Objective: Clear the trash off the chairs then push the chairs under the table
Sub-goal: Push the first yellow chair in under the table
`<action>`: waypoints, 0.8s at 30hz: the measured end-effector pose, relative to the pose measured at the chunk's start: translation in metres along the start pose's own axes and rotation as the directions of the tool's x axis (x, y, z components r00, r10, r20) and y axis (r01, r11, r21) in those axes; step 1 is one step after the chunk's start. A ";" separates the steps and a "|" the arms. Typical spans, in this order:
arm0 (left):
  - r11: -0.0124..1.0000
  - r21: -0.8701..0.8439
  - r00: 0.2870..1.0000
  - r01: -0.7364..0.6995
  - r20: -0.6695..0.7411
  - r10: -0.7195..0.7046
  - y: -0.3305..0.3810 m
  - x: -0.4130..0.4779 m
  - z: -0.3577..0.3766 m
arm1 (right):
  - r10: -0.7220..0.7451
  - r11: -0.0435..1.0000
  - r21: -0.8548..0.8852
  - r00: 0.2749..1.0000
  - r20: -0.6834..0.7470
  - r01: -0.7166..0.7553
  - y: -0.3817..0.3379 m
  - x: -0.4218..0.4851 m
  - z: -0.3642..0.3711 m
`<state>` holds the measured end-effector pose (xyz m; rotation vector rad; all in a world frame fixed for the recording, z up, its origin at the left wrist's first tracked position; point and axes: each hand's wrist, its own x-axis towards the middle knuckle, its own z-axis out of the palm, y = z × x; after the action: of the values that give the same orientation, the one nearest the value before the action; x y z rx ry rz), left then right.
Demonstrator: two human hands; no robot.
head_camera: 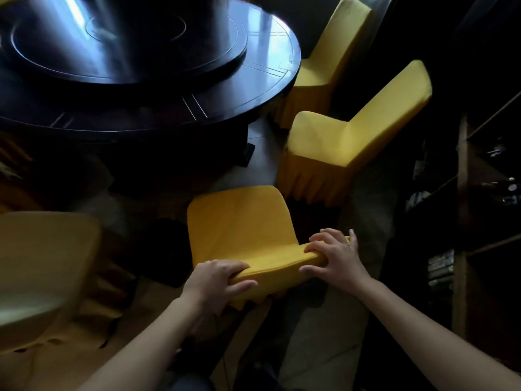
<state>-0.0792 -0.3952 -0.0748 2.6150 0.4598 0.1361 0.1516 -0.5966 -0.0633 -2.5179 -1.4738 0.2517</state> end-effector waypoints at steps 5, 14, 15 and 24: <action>0.998 0.064 0.999 -0.029 -0.018 0.030 -0.001 0.011 -0.001 | -0.031 0.999 0.033 0.998 -0.046 0.032 0.006 0.011 -0.004; 0.975 0.079 0.978 0.207 -0.032 -0.205 -0.031 0.060 -0.030 | 0.003 0.996 0.087 0.999 -0.048 0.001 -0.005 0.078 -0.009; 0.971 0.077 0.974 0.227 -0.022 -0.226 -0.035 0.065 -0.032 | 0.005 0.996 0.088 0.999 -0.040 -0.001 -0.005 0.086 -0.009; 0.953 0.067 0.955 0.296 -0.027 -0.295 -0.056 0.112 -0.044 | -0.008 0.999 0.051 1.000 0.019 0.007 0.008 0.153 -0.015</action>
<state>0.0013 -0.2915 -0.0612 2.5780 0.8699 0.0428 0.2361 -0.4684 -0.0567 -2.4764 -1.4655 0.3088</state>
